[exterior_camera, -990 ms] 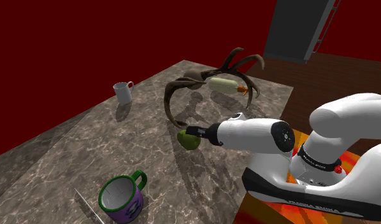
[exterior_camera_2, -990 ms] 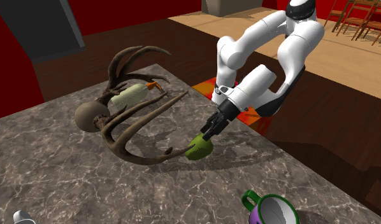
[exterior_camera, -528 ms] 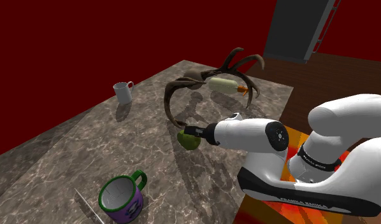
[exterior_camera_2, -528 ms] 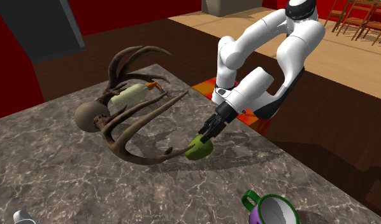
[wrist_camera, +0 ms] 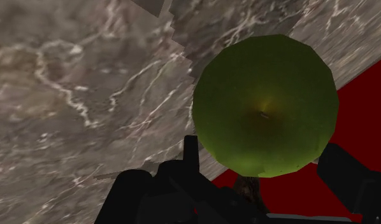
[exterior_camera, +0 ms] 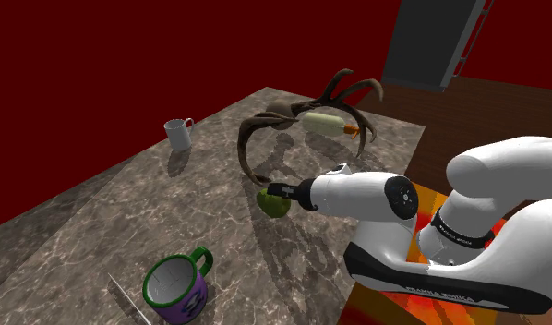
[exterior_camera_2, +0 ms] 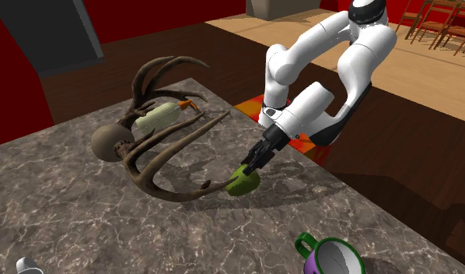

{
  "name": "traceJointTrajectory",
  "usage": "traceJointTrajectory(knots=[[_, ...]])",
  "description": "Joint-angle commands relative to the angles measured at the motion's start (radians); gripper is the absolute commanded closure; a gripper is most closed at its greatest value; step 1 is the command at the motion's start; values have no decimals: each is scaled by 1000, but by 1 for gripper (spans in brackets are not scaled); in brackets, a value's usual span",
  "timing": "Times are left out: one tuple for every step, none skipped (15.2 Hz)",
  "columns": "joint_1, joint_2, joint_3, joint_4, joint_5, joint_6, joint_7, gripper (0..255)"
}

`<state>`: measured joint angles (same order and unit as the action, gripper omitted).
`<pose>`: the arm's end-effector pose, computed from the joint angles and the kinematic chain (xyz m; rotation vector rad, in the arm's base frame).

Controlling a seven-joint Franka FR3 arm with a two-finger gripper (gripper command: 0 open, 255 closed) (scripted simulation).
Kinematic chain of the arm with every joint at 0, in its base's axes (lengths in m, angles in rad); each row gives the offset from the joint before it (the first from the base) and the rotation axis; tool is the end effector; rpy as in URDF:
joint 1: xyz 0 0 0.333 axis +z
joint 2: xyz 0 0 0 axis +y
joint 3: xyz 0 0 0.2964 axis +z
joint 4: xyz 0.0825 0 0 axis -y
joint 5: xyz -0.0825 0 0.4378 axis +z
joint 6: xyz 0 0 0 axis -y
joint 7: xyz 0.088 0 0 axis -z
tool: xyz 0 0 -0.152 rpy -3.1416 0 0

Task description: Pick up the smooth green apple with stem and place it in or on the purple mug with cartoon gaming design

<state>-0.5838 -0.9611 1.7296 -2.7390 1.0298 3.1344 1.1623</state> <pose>0.3783 0.2741 0.2247 -2.3370 1.0463 -1.2444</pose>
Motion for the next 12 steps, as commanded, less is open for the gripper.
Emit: traceJointTrajectory(knots=[[0,0,1,0,0,-1,0,255],[-1,1,1,0,0,0,0,255],[-1,1,1,0,0,0,0,255],[-1,0,1,0,0,-1,0,255],[15,-10,-21,-1,-6,-19,-2,255],[30,-19,-43,-3,-12,-37,-4,255],[44,-29,-64,-4,-19,-55,-6,255],[57,-38,-86,-5,-25,-73,-8,255],[69,-48,-106,-6,-32,-90,-10,255],[81,-57,-126,-6,-40,-108,-12,255],[92,-66,-146,-6,-47,-124,-14,255],[102,-76,-166,-6,-55,-141,-16,255]])
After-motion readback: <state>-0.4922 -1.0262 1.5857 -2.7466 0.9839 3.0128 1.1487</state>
